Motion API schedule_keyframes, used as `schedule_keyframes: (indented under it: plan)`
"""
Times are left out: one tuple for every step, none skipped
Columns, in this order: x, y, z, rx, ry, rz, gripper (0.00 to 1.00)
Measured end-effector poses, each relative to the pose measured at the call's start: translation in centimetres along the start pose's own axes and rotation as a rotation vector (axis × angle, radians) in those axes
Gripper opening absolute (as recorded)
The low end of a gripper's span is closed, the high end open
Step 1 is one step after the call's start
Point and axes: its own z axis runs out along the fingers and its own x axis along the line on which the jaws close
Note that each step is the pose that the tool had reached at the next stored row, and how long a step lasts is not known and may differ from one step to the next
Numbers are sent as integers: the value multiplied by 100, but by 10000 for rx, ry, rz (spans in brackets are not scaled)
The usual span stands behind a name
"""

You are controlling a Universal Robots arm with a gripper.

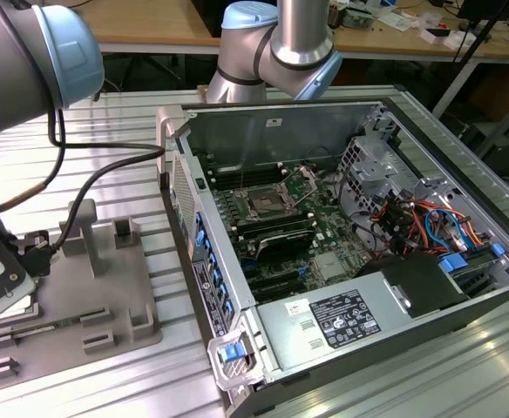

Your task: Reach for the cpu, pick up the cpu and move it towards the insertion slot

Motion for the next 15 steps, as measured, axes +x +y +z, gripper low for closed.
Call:
schedule_keyframes:
  plan:
    - [0,-1,10,1,2,0,68]
    - [0,-2,27,5,4,0,68]
    - [-1,-4,69,9,3,0,68]
    - [-3,-1,115,9,4,20,68]
    - [-4,14,141,12,15,40,68]
    - [-5,32,151,11,18,41,68]
    - [-6,44,158,12,16,40,68]
    - [-7,48,167,12,14,40,68]
    - [-7,47,176,13,15,37,68]
    - [-7,47,183,14,17,29,68]
    - [-7,47,188,15,18,22,68]
    - [-8,48,191,15,18,18,68]
    - [-9,51,195,15,18,16,68]
    - [-11,52,199,15,18,14,68]
    - [-13,54,205,15,17,14,68]
